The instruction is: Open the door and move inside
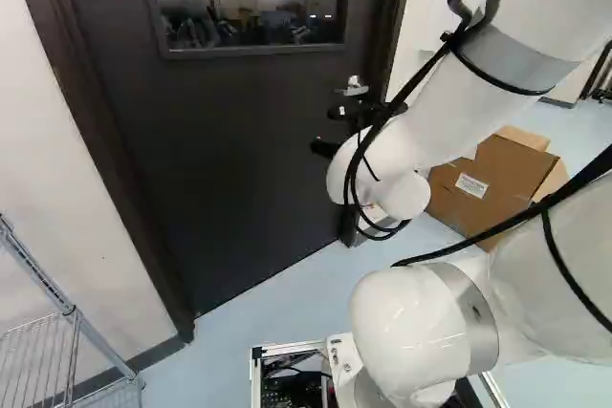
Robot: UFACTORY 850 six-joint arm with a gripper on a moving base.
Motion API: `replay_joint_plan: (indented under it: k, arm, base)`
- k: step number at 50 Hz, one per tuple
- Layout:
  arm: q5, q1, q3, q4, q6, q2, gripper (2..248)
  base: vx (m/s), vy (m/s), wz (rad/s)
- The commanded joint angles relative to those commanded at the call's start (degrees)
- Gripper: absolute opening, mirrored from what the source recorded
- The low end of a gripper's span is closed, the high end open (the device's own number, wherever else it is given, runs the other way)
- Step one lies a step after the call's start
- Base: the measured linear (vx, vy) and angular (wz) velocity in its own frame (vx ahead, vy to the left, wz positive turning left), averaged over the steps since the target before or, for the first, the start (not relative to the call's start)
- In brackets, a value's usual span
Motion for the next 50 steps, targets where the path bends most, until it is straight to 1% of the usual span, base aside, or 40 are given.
replay_joint_plan:
  k: [17, 35, 42, 50]
  arm:
    - [0.0, -1.9, -4.2, 0.0, 0.0, -2.3, 247]
    - [0.0, -3.6, -6.7, -0.2, 0.0, -2.4, 247]
    - [0.0, -4.2, -7.6, -1.2, 0.0, -2.3, 247]
    - [0.0, -5.0, -8.9, -3.5, 0.0, -2.6, 247]
  base:
    - [0.000, 0.000, 0.000]
    - [0.000, 0.000, 0.000]
    - [0.000, 0.000, 0.000]
    - [0.000, 0.000, 0.000]
